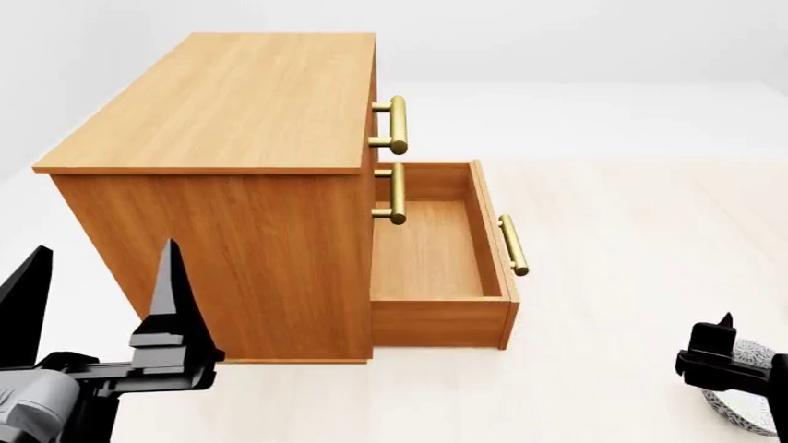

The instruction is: Put the bowl on top of the cabinet.

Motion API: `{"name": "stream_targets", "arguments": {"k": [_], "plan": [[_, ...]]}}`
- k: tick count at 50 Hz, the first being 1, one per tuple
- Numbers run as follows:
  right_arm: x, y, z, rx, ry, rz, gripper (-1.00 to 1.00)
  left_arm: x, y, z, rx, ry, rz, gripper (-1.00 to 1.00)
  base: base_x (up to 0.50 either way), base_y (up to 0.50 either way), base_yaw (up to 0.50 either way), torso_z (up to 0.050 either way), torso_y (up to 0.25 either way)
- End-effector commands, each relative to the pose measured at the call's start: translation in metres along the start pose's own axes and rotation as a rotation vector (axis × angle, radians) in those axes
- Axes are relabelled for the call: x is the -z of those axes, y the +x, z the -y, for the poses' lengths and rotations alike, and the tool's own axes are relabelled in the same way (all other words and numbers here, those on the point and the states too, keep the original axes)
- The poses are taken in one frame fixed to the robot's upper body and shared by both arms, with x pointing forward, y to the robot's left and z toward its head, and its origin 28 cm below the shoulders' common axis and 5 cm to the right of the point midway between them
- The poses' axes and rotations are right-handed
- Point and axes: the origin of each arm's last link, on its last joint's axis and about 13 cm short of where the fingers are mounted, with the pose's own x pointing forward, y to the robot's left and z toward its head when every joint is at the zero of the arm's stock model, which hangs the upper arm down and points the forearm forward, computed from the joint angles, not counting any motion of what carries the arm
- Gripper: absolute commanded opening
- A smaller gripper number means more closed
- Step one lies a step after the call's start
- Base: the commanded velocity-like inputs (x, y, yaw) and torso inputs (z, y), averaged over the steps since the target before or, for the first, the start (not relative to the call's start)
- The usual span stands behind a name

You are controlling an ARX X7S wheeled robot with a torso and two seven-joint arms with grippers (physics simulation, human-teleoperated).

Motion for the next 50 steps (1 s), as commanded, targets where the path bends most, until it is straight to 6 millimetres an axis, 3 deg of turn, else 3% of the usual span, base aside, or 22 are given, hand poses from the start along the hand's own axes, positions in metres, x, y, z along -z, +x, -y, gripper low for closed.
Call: {"name": "stream_targets", "arguments": {"k": [1, 25, 50], "plan": [[0.002, 0.007, 0.009, 0.018, 0.003, -0.078, 1.00, 0.000, 0.000, 0.000, 0.002, 0.001, 0.000, 1.00, 0.00, 0.00, 0.00, 0.000, 0.000], [0.003, 0.036, -0.011, -0.134, -0.027, -0.164, 1.00, 0.001, -0.001, 0.001, 0.004, 0.001, -0.001, 1.00, 0.00, 0.00, 0.00, 0.000, 0.000], [0.020, 0.061, -0.022, -0.137, -0.021, -0.288, 1.00, 0.000, -0.001, 0.000, 0.005, 0.000, 0.000, 1.00, 0.00, 0.00, 0.00, 0.000, 0.000]]}}
